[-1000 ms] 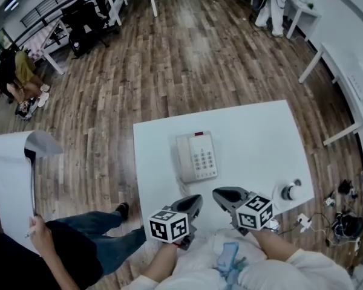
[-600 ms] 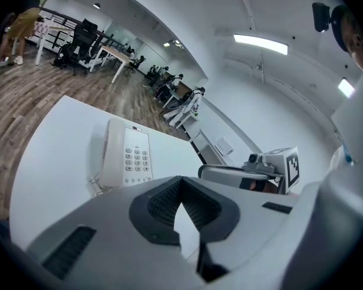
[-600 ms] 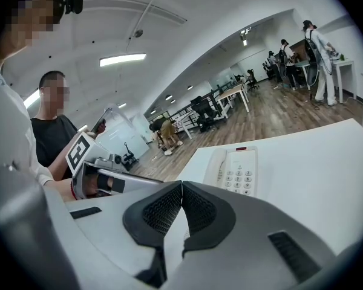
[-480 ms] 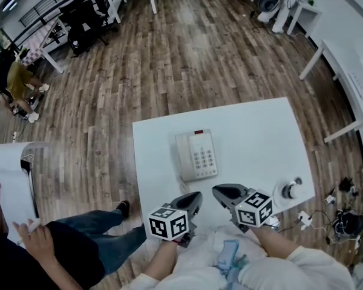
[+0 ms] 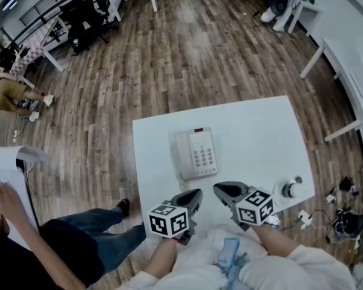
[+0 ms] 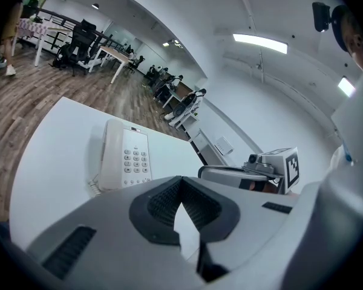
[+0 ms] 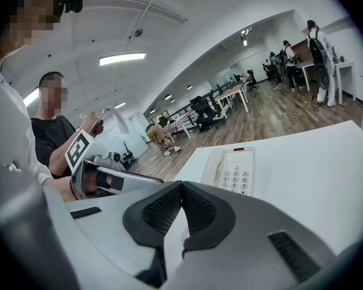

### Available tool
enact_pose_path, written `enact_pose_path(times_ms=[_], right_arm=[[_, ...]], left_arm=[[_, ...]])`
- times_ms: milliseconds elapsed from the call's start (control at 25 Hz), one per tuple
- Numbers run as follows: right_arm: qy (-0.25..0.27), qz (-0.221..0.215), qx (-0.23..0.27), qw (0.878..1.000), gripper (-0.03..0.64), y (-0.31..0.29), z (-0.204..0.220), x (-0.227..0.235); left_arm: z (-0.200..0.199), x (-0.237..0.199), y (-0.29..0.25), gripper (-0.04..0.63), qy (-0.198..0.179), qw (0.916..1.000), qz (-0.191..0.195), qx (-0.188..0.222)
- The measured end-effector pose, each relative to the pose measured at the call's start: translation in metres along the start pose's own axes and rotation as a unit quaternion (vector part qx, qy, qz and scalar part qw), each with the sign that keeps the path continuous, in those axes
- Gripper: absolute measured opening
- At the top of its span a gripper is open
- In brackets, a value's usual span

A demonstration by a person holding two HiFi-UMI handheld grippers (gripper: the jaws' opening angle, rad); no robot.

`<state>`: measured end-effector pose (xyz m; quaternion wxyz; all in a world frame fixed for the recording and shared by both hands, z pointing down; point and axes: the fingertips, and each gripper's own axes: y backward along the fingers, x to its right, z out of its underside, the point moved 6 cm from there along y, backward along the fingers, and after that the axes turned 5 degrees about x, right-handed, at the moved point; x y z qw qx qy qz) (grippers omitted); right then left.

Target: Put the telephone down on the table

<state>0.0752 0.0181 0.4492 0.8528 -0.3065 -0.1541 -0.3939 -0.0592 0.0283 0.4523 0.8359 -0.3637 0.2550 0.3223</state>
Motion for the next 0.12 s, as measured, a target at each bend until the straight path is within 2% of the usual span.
enact_pose_path(times_ms=[120], right_arm=[[0.001, 0.003, -0.001, 1.0, 0.031, 0.0004, 0.0018, 0.0003]], left_arm=[[0.0017, -0.0009, -0.0007, 0.002, -0.001, 1.0, 0.001, -0.002]])
